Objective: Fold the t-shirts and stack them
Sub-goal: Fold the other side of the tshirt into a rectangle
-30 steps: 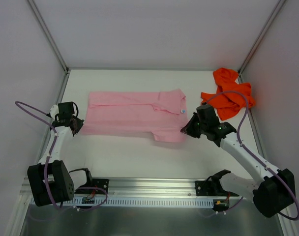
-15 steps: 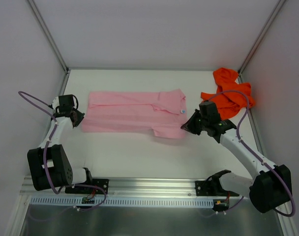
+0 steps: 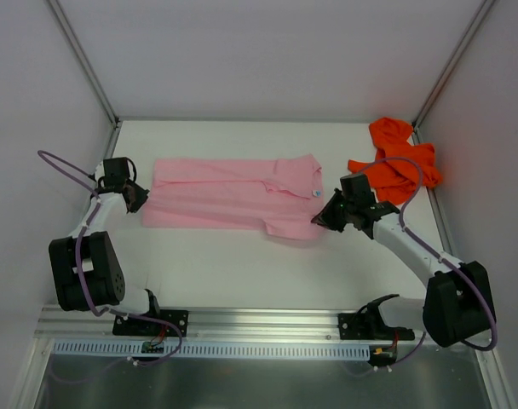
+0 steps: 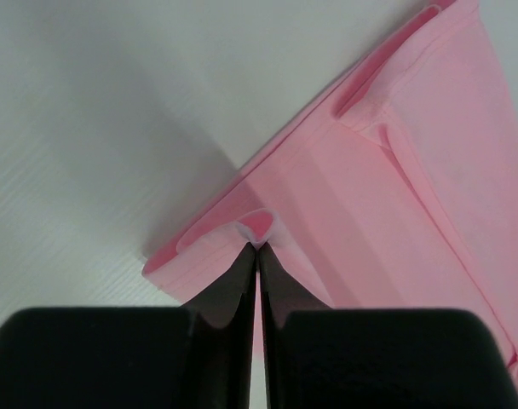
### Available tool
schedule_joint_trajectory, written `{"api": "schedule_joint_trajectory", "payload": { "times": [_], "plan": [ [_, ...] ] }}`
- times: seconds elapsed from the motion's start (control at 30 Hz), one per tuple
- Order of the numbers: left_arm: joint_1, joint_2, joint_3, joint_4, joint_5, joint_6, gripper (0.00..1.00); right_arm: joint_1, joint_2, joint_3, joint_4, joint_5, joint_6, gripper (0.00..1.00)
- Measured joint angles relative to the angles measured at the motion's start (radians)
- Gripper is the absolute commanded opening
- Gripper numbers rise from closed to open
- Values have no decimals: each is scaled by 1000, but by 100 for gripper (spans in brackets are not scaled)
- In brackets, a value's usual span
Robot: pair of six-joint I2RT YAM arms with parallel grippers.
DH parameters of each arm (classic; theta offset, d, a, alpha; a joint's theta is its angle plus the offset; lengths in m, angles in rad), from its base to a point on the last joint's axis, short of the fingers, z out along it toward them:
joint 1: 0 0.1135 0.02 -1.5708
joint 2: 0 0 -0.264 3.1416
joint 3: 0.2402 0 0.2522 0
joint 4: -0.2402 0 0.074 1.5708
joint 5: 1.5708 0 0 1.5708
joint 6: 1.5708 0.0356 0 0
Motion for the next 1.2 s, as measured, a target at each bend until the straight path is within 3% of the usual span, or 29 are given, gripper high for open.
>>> {"api": "schedule_joint_trajectory", "payload": {
  "times": [0.7,1.2],
  "plan": [
    [-1,183,121,31,15,18,0,-34,267,157,56,-48,-55,1],
    [-20,273,214,31,16,31,0,-62,344,239,56,-56,-111,1]
  ]
}}
